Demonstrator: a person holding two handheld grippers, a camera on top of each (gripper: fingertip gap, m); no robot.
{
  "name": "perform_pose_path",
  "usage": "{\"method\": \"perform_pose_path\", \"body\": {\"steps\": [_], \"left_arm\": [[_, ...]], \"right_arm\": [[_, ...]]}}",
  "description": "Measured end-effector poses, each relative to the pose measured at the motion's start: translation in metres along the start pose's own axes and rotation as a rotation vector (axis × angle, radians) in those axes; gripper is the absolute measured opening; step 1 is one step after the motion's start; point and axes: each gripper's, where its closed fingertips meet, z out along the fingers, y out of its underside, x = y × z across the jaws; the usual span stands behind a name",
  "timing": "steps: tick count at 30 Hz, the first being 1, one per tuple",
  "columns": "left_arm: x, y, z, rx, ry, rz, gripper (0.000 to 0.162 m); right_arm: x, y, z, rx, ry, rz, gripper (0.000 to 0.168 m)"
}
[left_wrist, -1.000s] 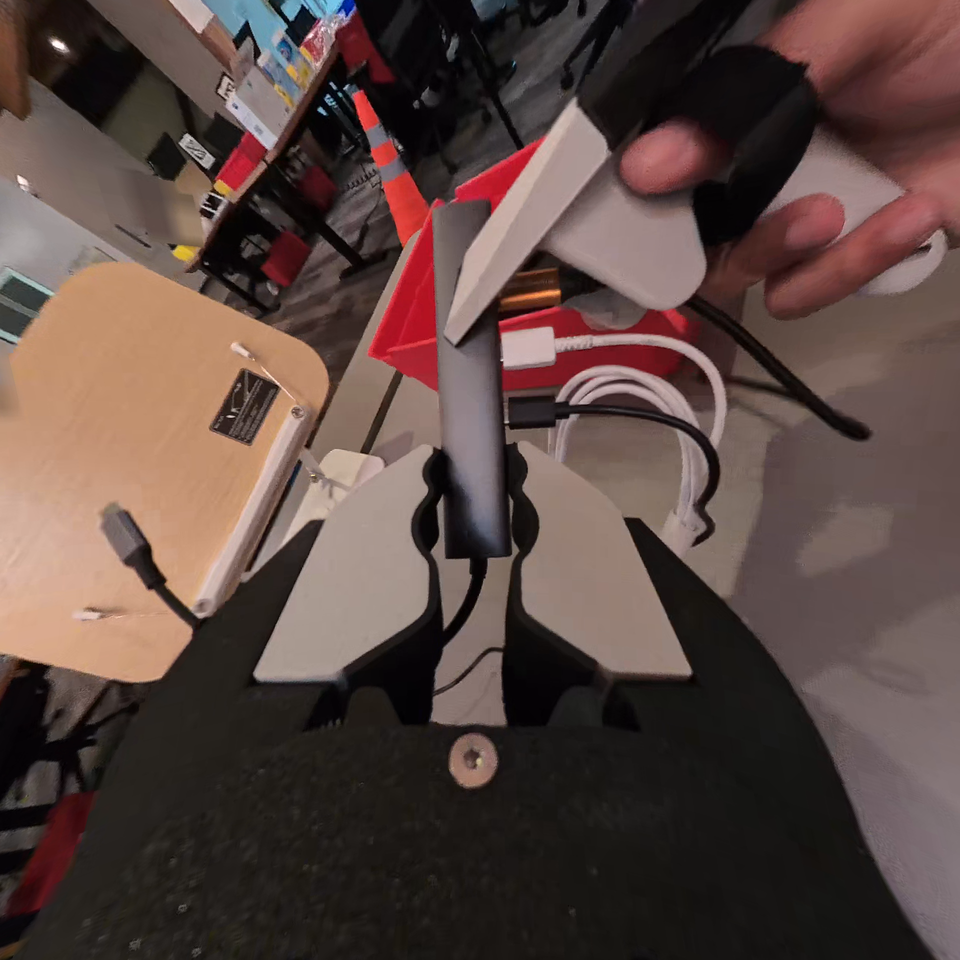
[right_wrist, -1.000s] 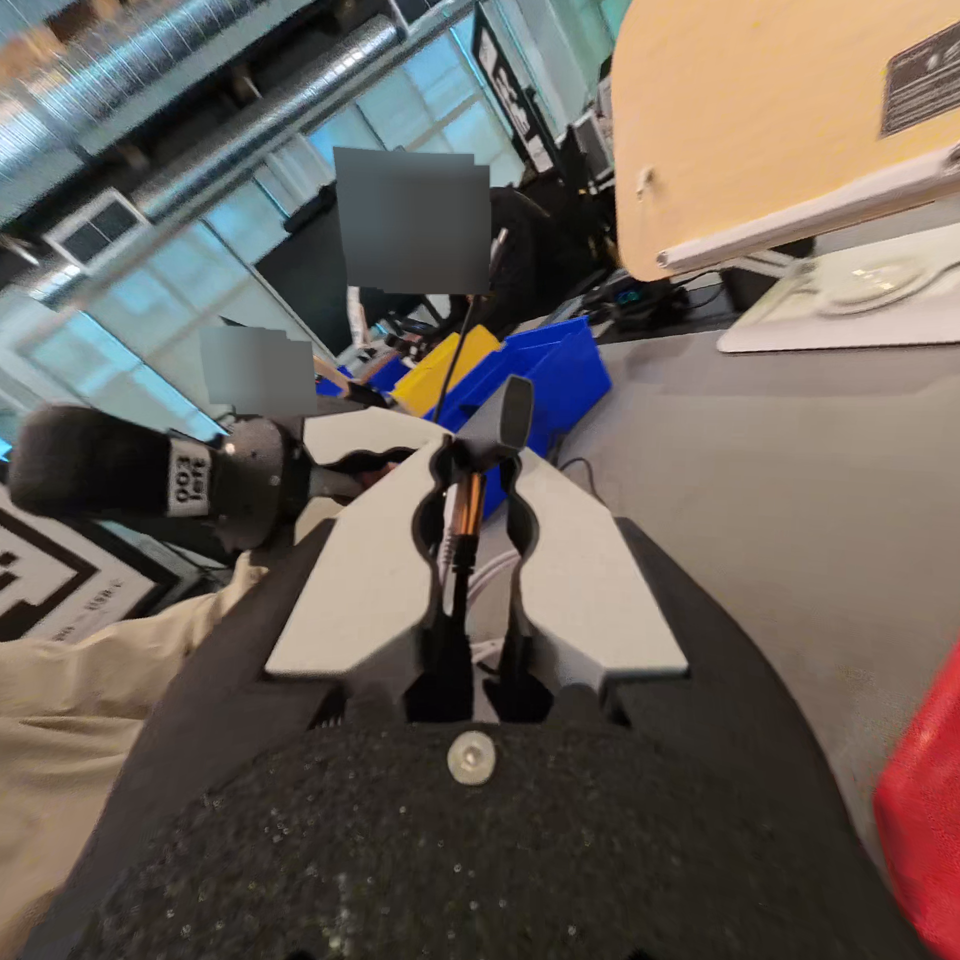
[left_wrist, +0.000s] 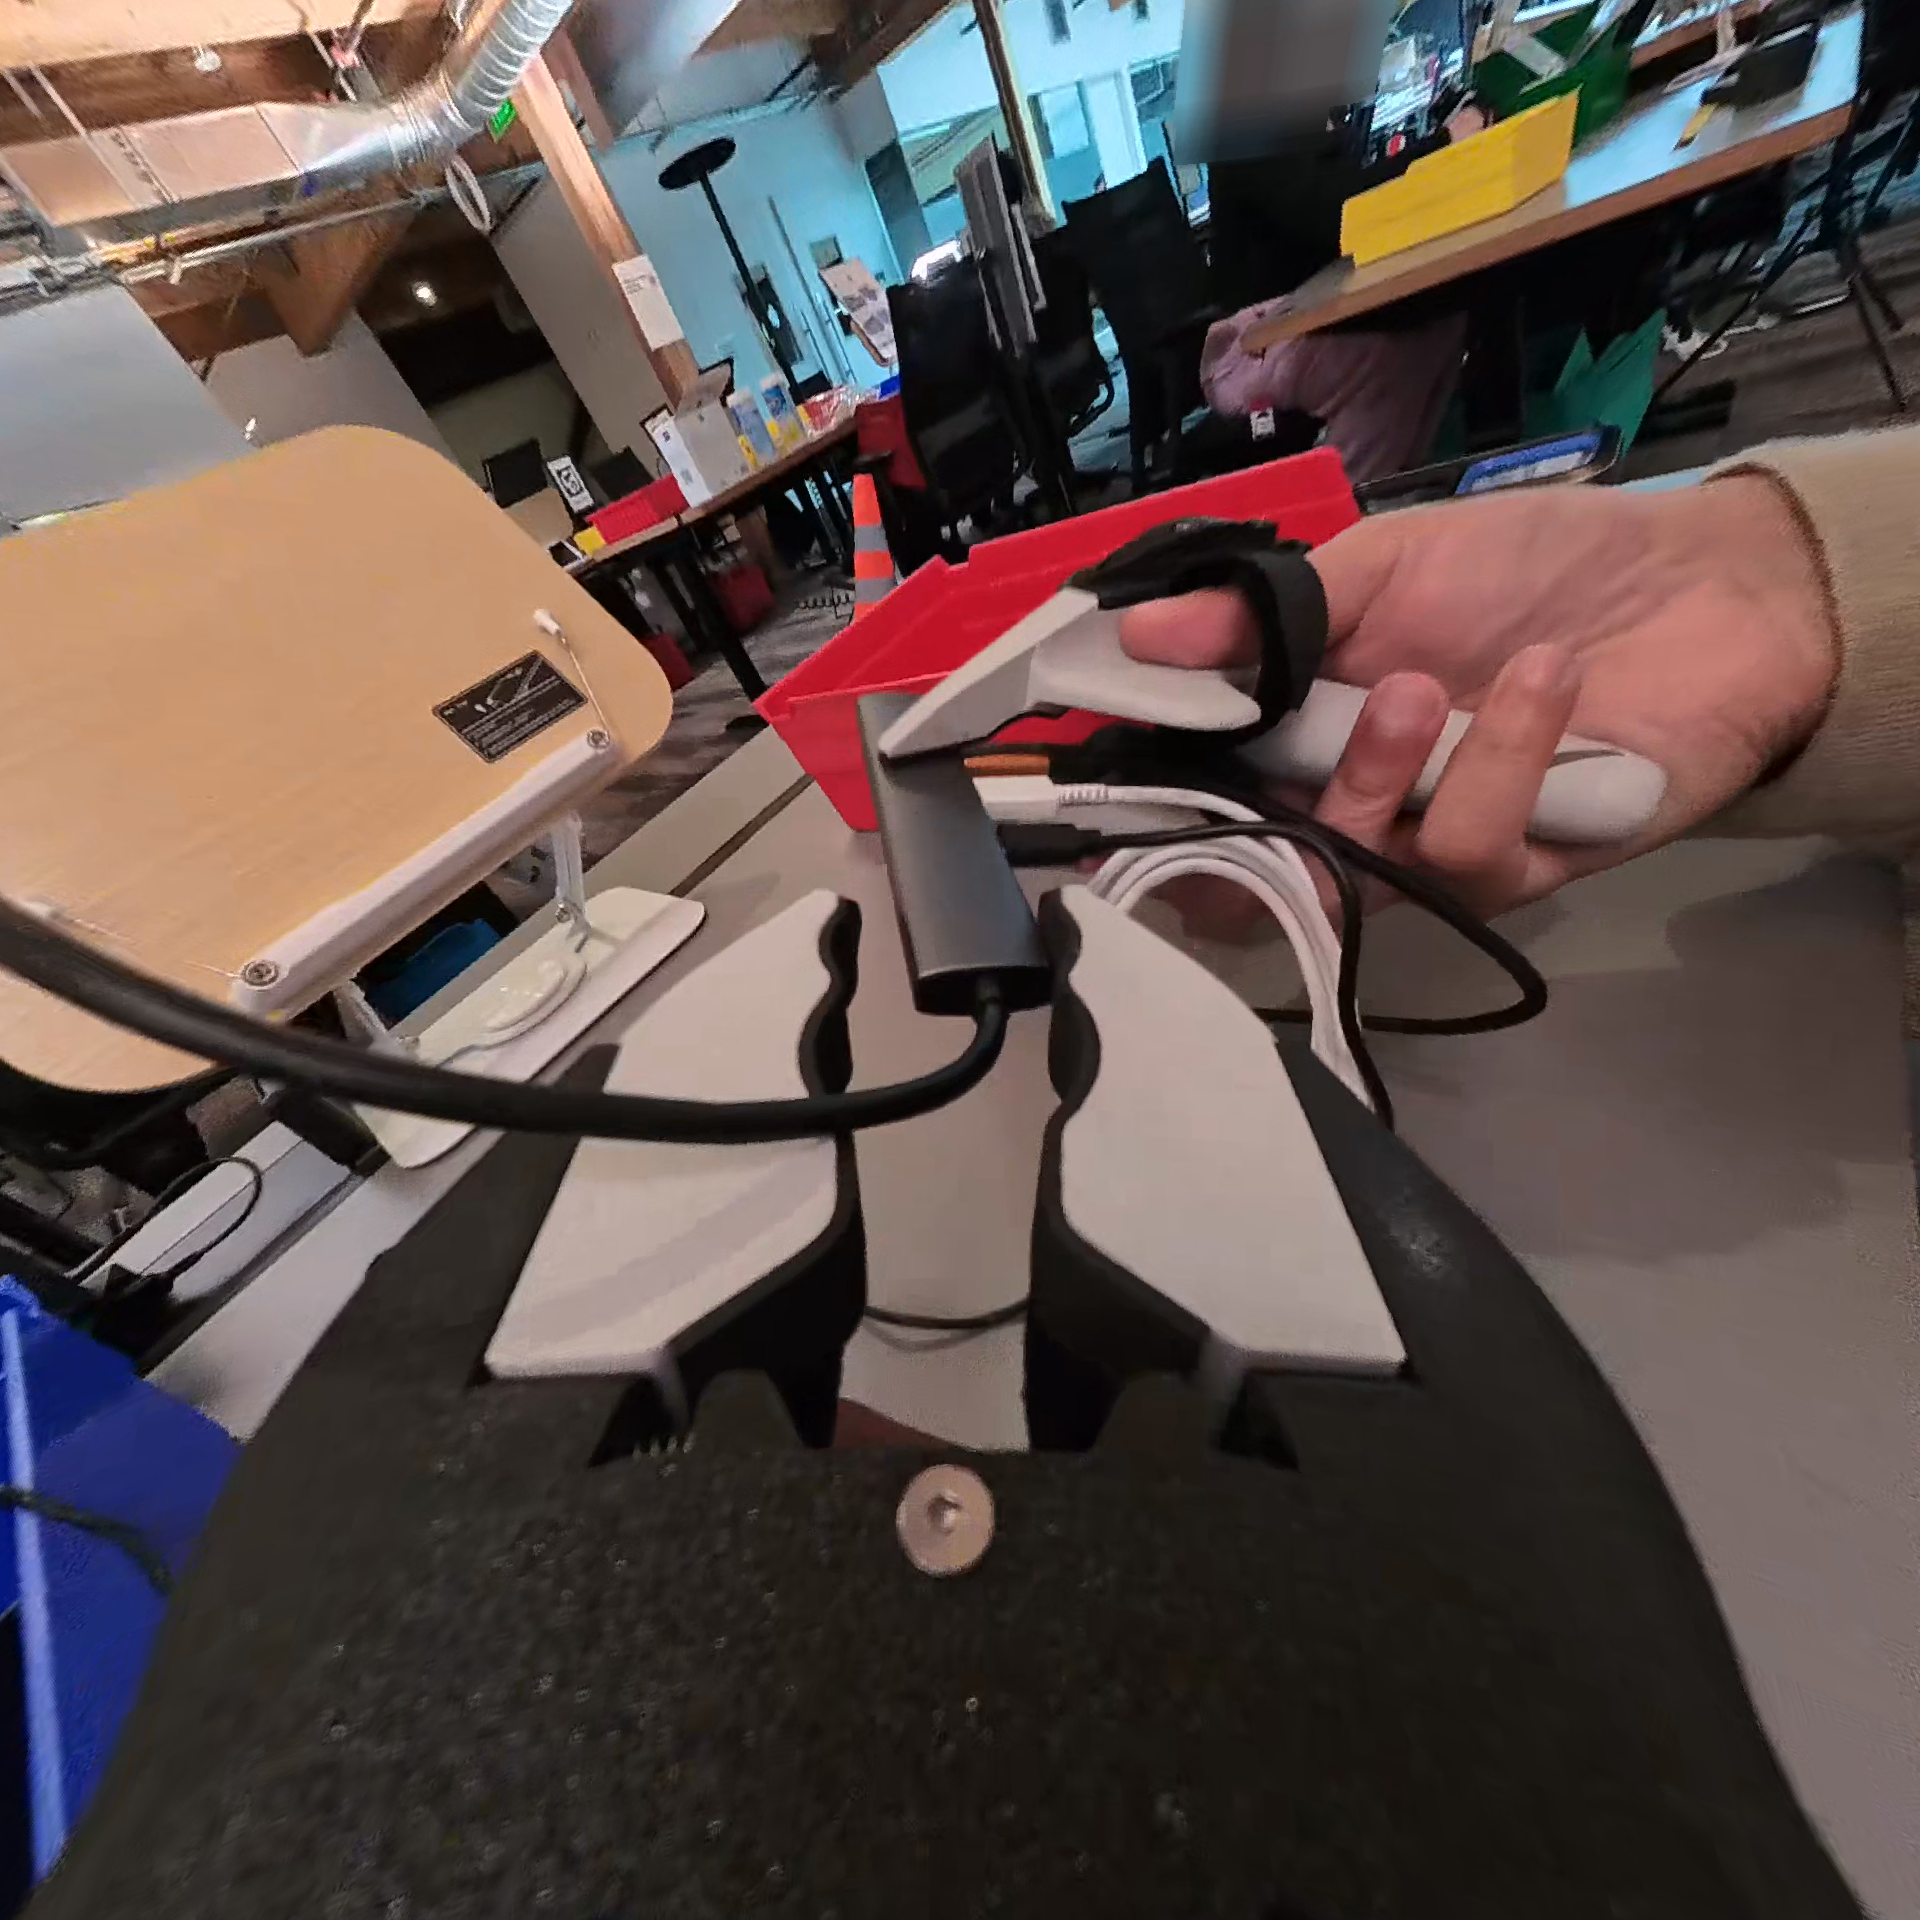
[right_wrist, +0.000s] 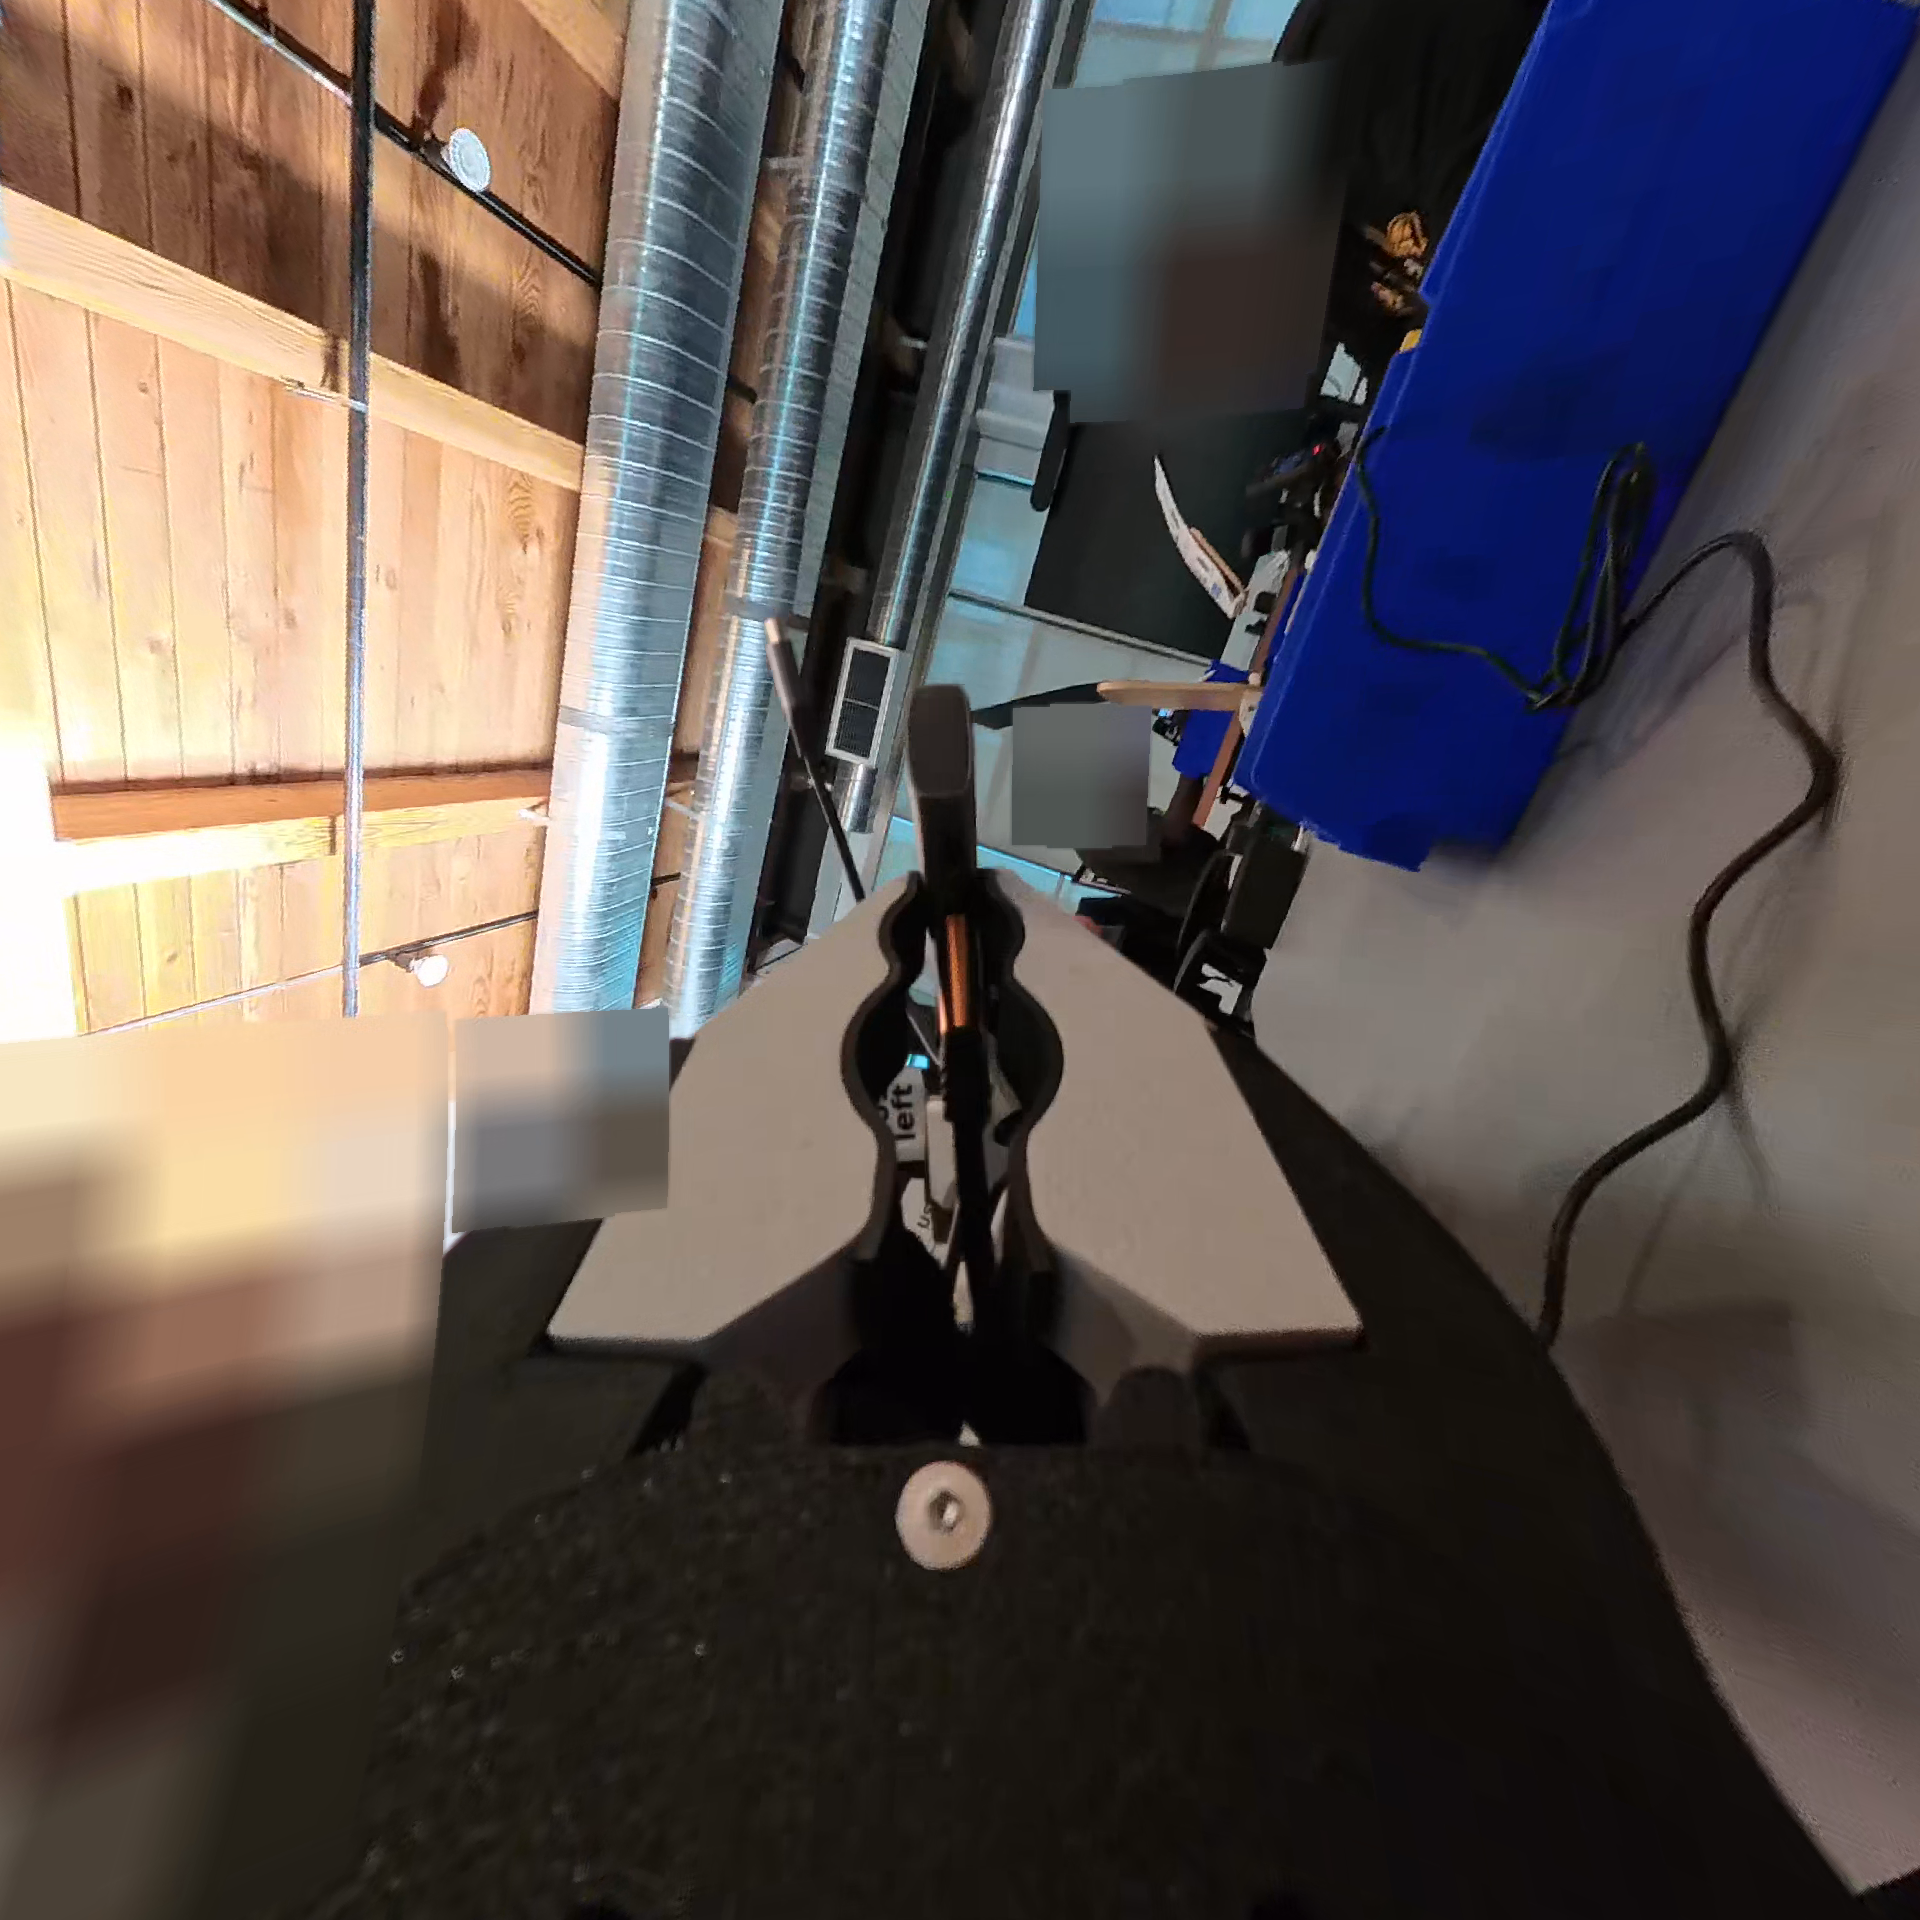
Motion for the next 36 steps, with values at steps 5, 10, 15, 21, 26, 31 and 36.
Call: {"method": "perform_pose_path", "body": {"steps": [5,10,15,21,26,31,36], "left_arm": [[-0.003,0.002,0.003,0.03,-0.085,0.032,0.023],[-0.006,0.003,0.003,0.049,-0.114,0.047,0.023],[-0.006,0.004,0.002,0.051,-0.093,0.056,0.023],[-0.02,0.004,0.001,0.045,-0.114,-0.043,0.023],[-0.043,0.016,-0.003,0.012,-0.193,-0.115,0.023],[-0.042,0.022,0.001,-0.005,-0.23,-0.121,0.023],[-0.037,0.017,0.002,0.007,-0.241,-0.094,0.023]], "right_arm": [[0.002,0.0,0.002,0.044,-0.02,0.064,0.008],[0.007,0.003,0.001,0.062,-0.035,0.124,0.008],[0.011,0.005,0.0,0.058,-0.042,0.154,0.008],[0.007,-0.003,-0.005,0.025,0.135,-0.189,0.032],[-0.019,-0.011,-0.011,0.056,0.473,-0.908,0.038],[0.0,0.026,0.013,-0.034,0.643,-1.171,0.028],[0.022,0.026,0.011,-0.037,0.718,-1.138,0.024]]}}
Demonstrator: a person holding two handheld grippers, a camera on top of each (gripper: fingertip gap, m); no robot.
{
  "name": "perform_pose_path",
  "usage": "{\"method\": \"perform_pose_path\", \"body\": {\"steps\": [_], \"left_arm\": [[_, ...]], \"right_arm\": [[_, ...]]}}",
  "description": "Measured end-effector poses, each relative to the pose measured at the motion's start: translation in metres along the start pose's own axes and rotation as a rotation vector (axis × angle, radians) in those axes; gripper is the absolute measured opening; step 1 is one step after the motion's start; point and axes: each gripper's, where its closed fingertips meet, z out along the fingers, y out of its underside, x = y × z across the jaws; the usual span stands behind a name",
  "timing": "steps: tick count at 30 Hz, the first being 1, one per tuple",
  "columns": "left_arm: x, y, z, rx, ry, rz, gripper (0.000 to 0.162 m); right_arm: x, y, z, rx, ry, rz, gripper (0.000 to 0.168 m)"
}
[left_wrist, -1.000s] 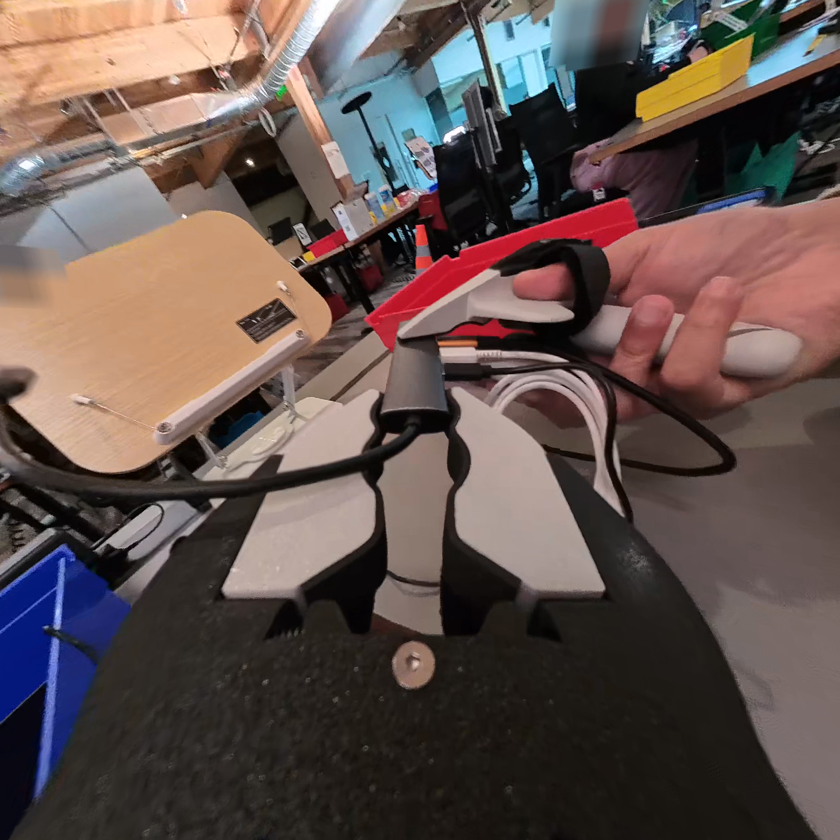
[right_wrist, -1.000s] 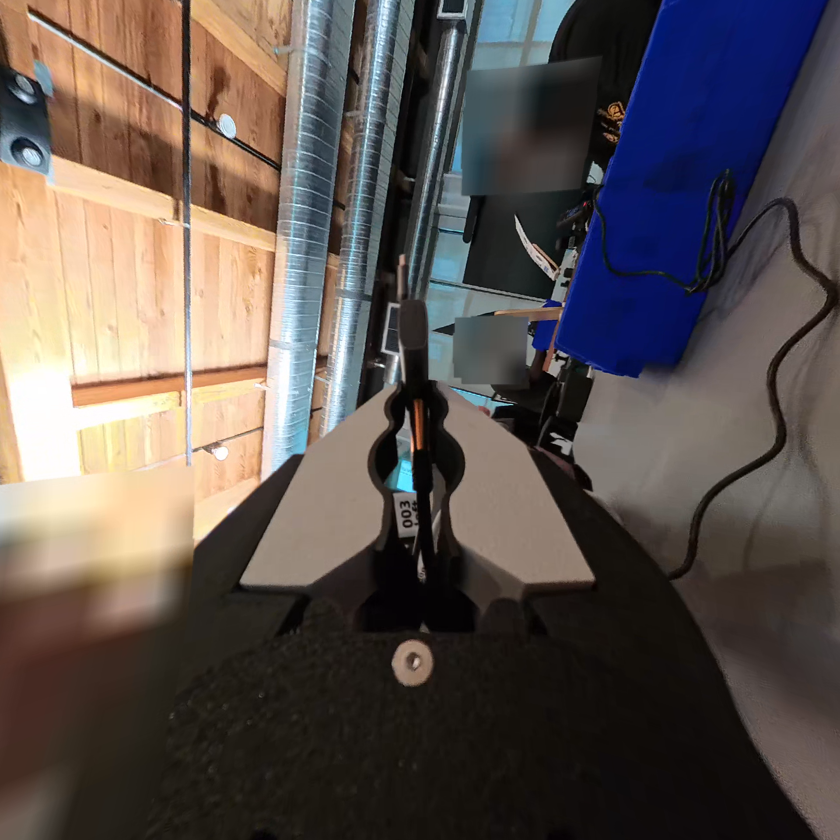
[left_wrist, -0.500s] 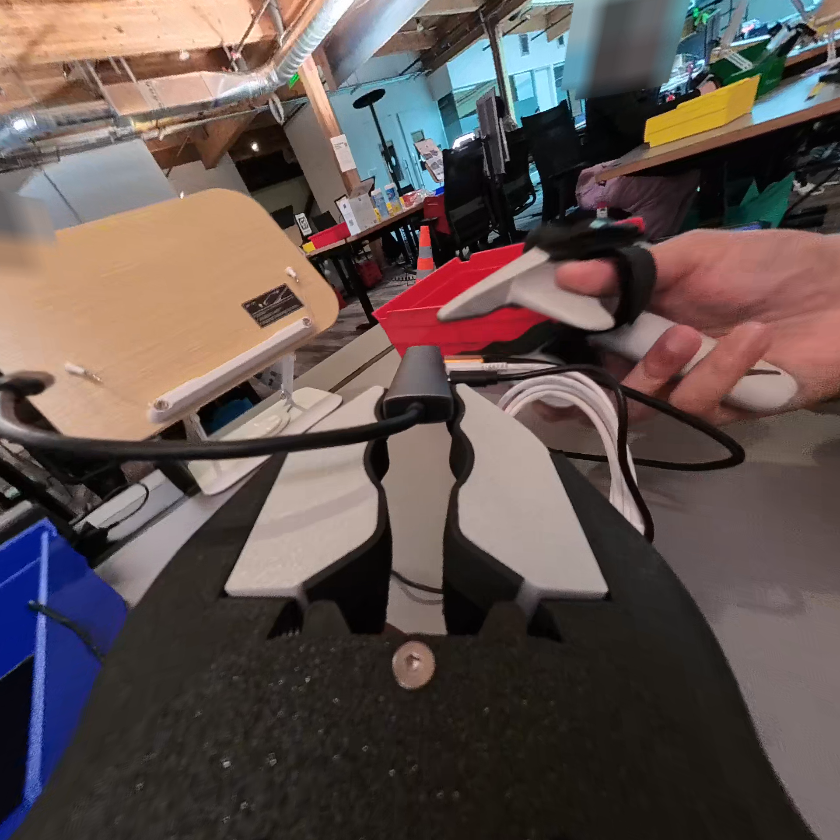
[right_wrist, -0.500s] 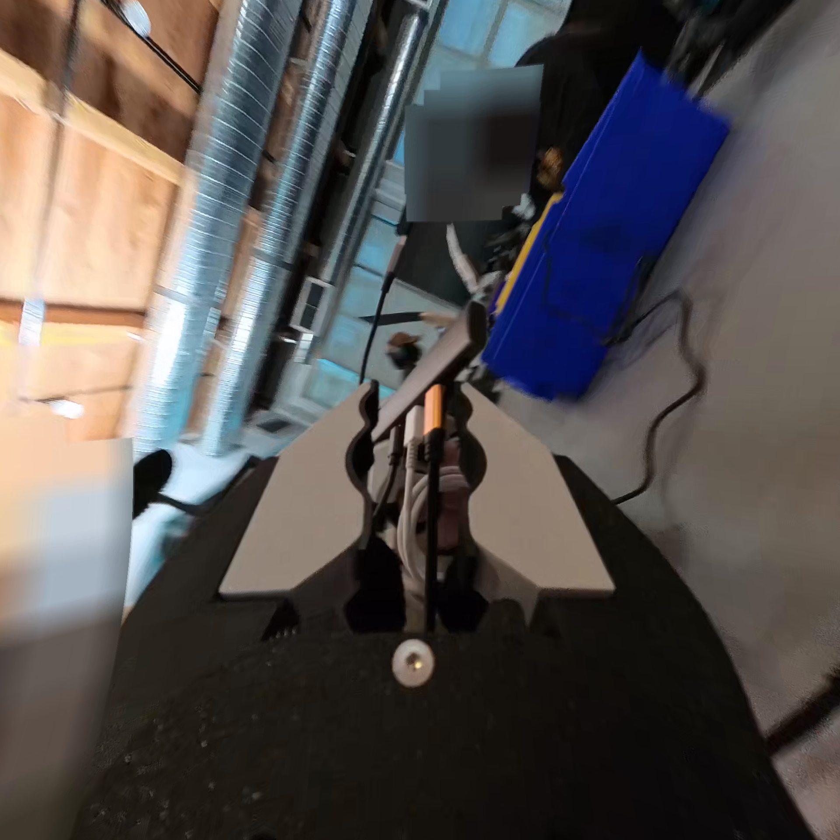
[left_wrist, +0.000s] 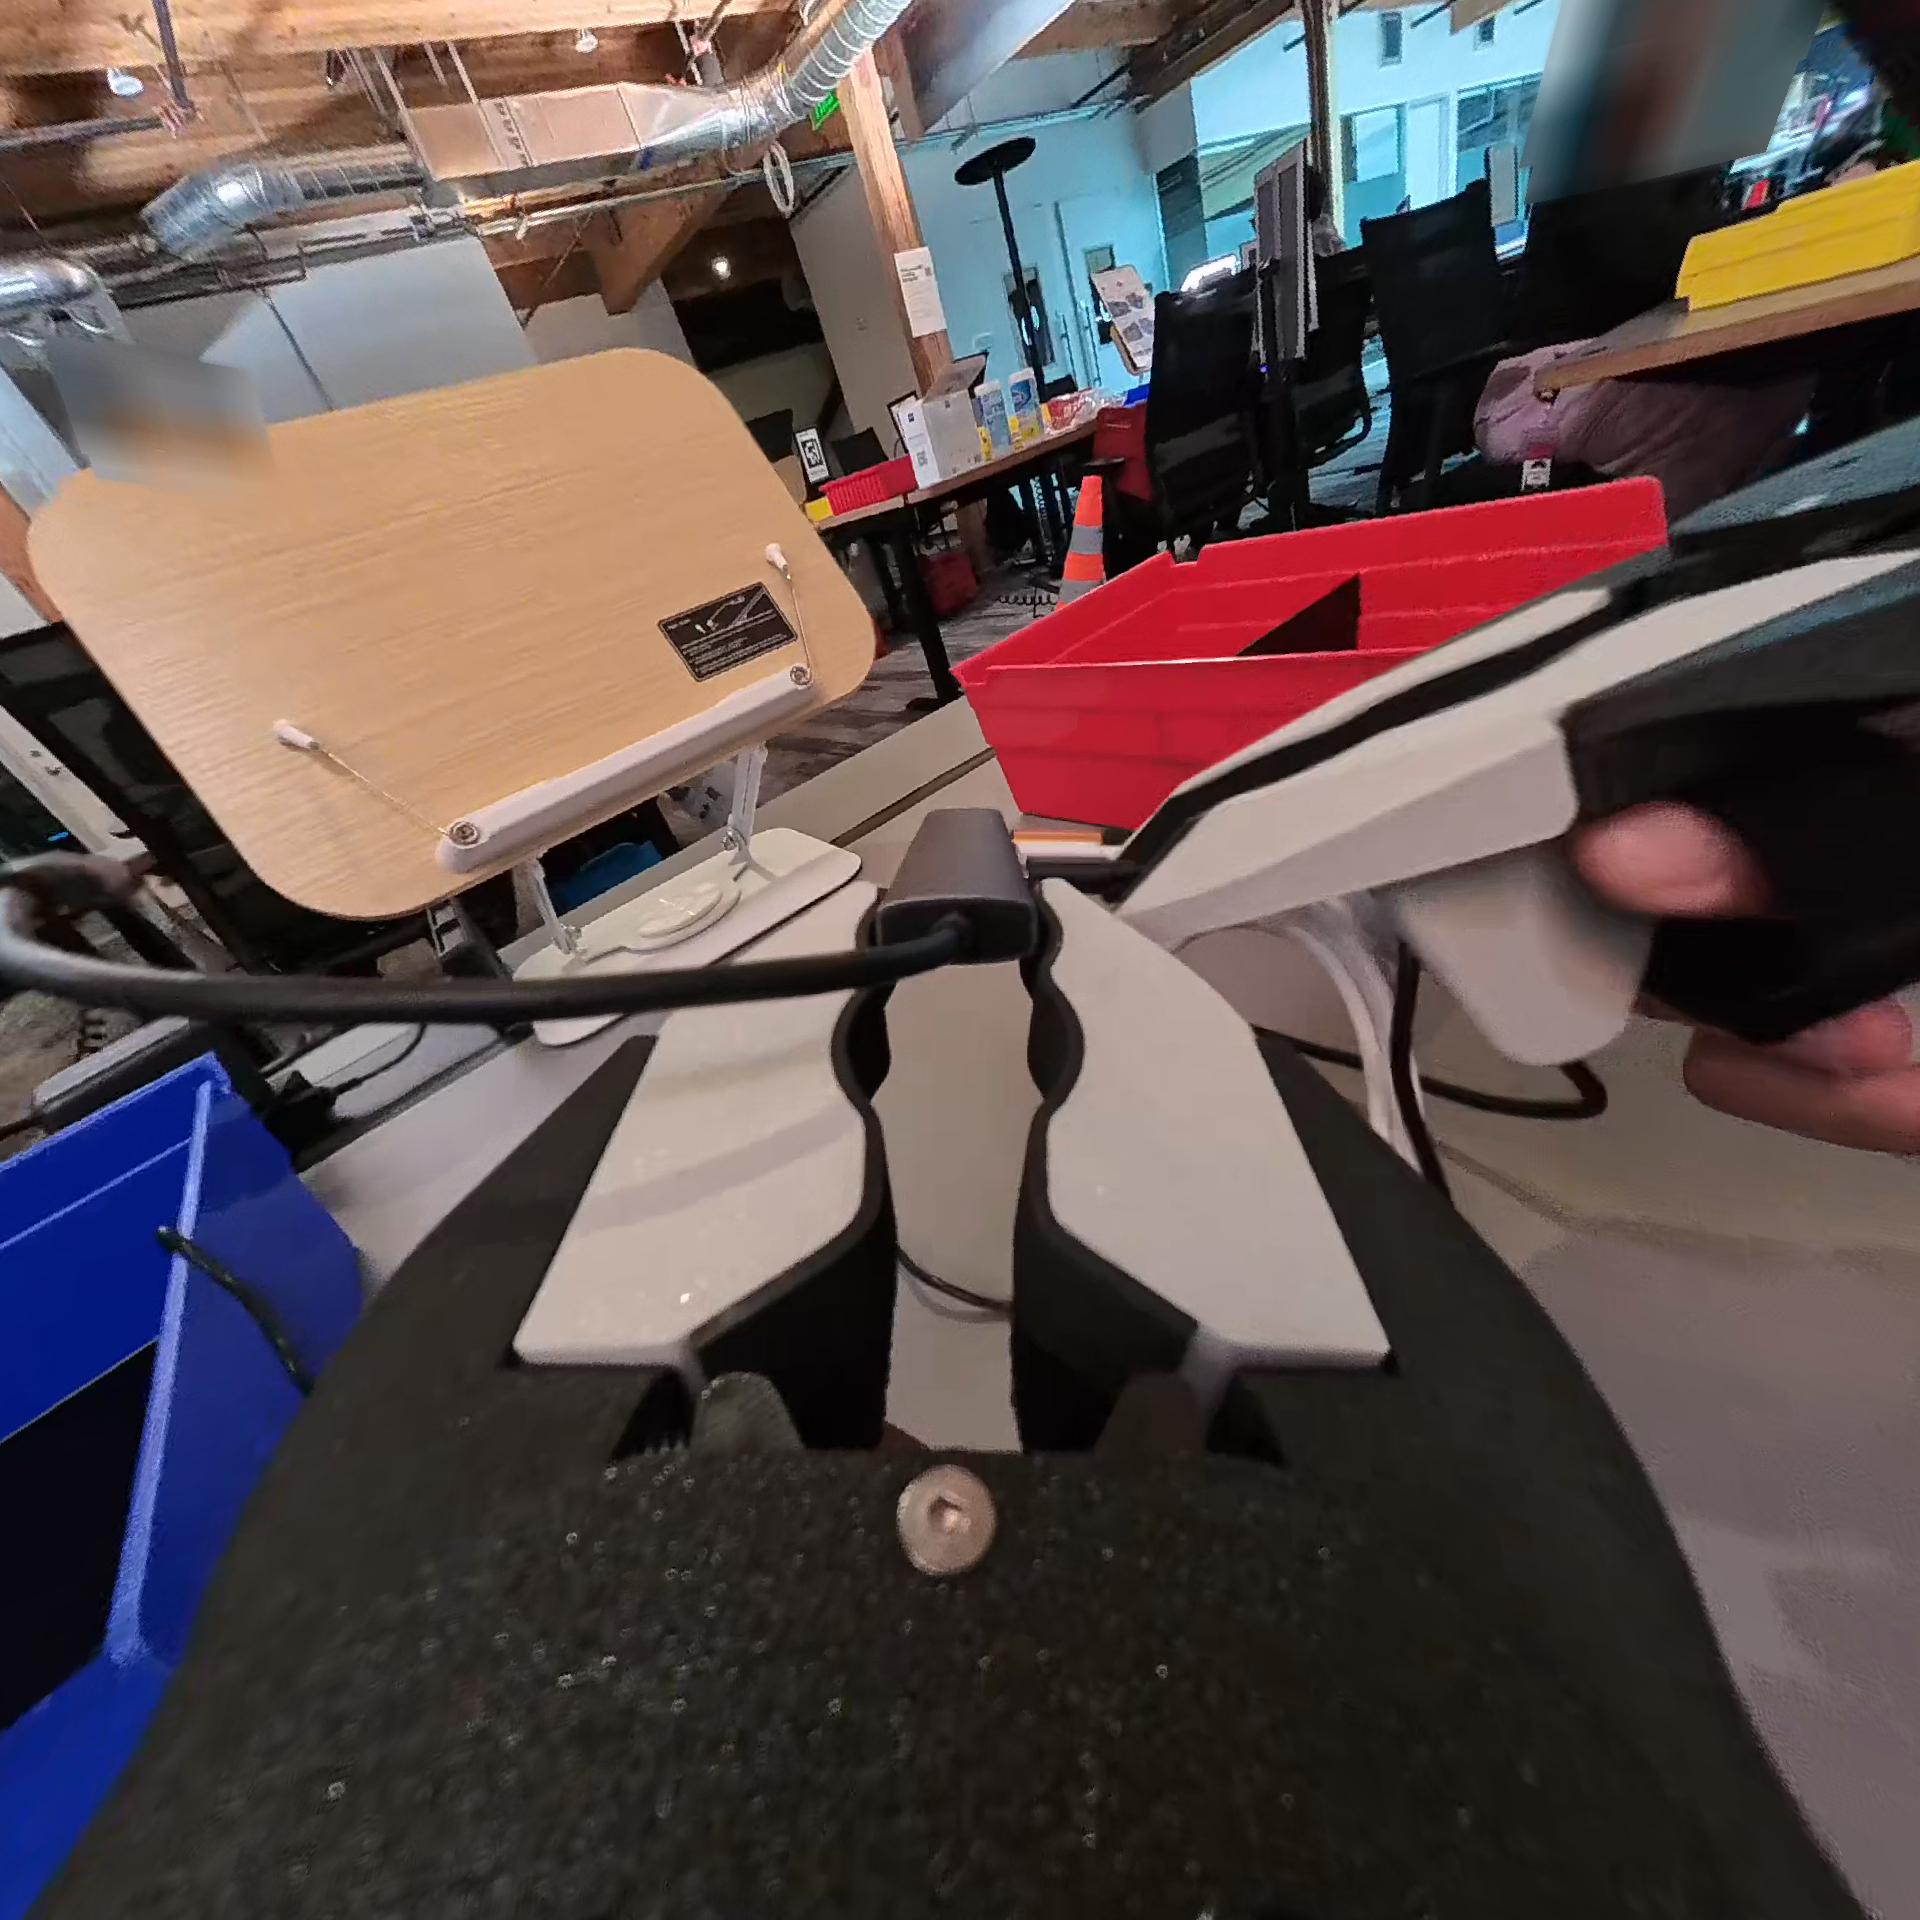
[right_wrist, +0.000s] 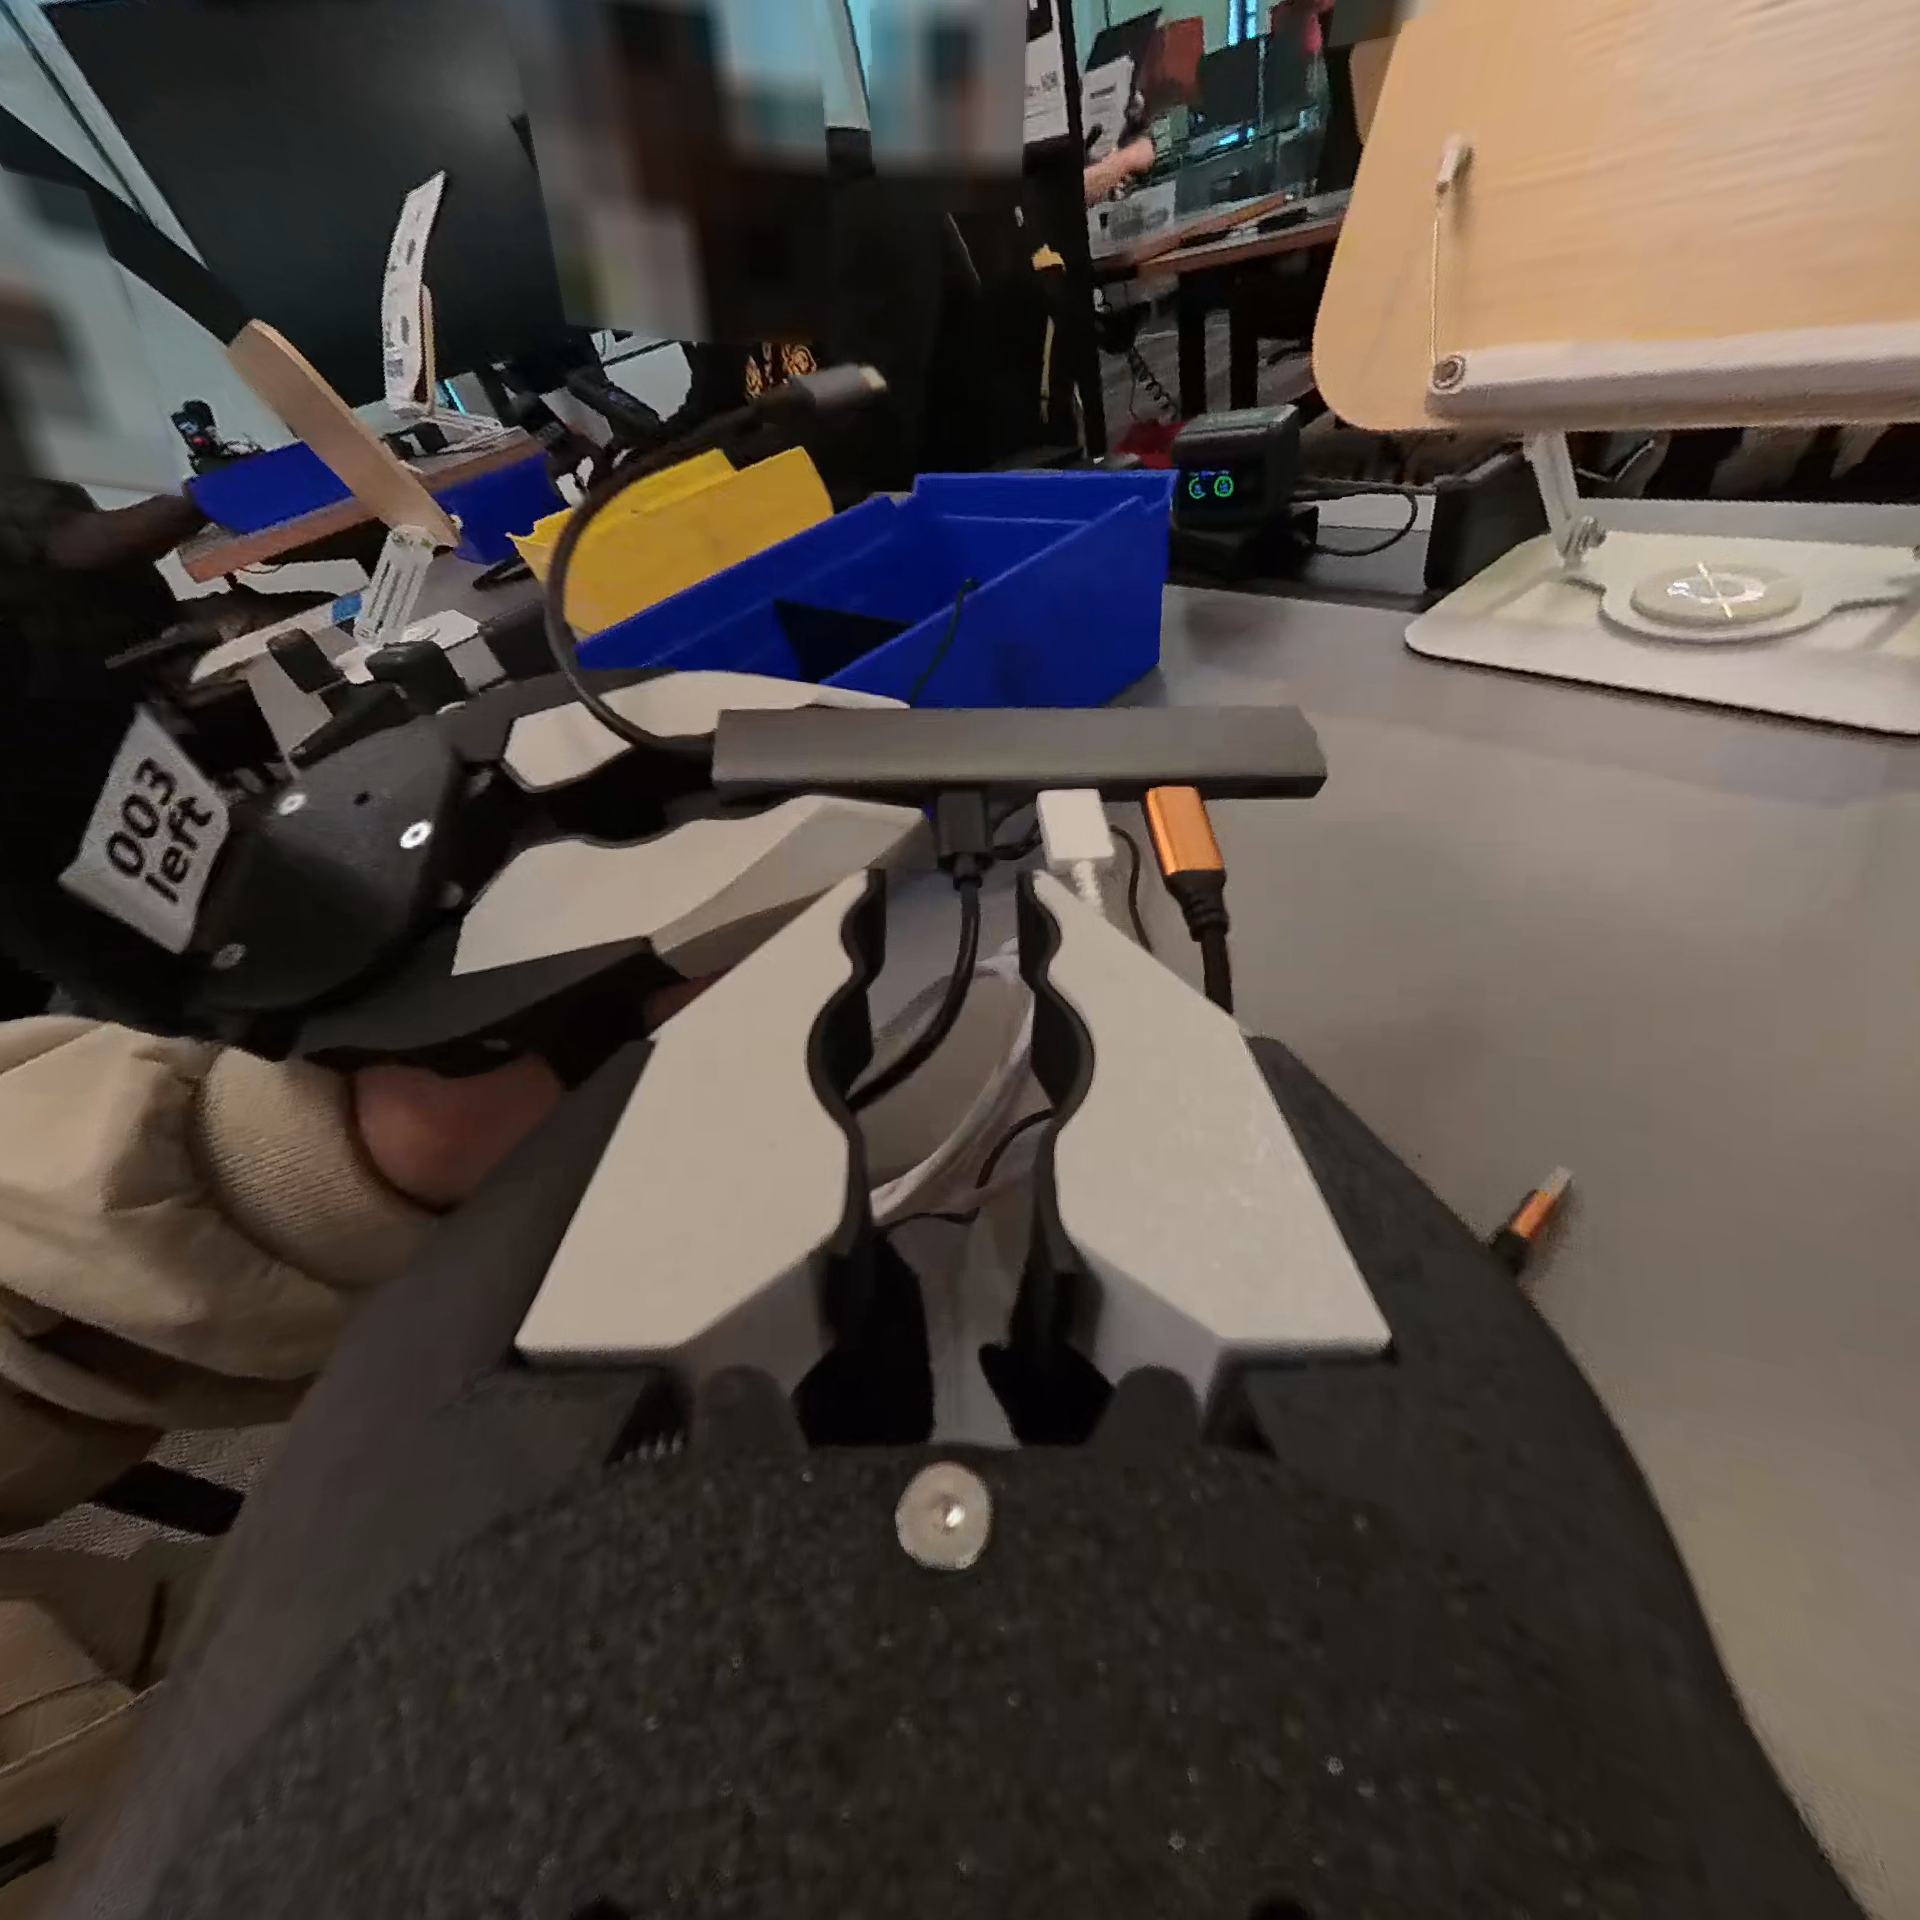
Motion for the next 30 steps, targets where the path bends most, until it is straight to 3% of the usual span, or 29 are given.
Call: {"method": "perform_pose_path", "body": {"steps": [7,10,14,16,18,20,24,28,30], "left_arm": [[0.007,0.002,0.001,-0.005,-0.005,0.032,0.023],[-0.031,0.008,0.002,-0.055,-0.145,-0.01,0.023],[-0.065,0.011,-0.007,-0.042,-0.188,-0.072,0.023],[-0.069,0.011,-0.012,-0.038,-0.188,-0.102,0.023],[-0.077,0.005,-0.02,-0.016,-0.208,-0.134,0.023],[-0.09,-0.008,-0.03,0.022,-0.238,-0.157,0.023],[-0.117,-0.039,-0.058,0.104,-0.332,-0.13,0.023],[-0.143,-0.055,-0.108,0.147,-0.445,-0.131,0.023],[-0.14,-0.051,-0.135,0.159,-0.456,-0.191,0.023]], "right_arm": [[0.004,-0.001,-0.001,0.026,-0.002,0.014,0.009],[0.006,0.0,-0.005,0.01,0.027,-0.038,0.009],[0.001,0.002,-0.01,0.005,-0.02,-0.032,0.01],[0.002,0.015,-0.009,-0.073,-0.066,-0.022,0.009],[0.0,0.053,-0.005,-0.271,-0.15,-0.043,0.01],[-0.001,0.076,-0.001,-0.345,-0.17,-0.087,0.01],[0.031,0.103,0.001,-0.498,0.016,-0.254,0.01],[0.091,0.081,-0.021,-0.484,0.261,-0.316,0.01],[0.09,0.066,-0.021,-0.42,0.224,-0.249,0.01]]}}
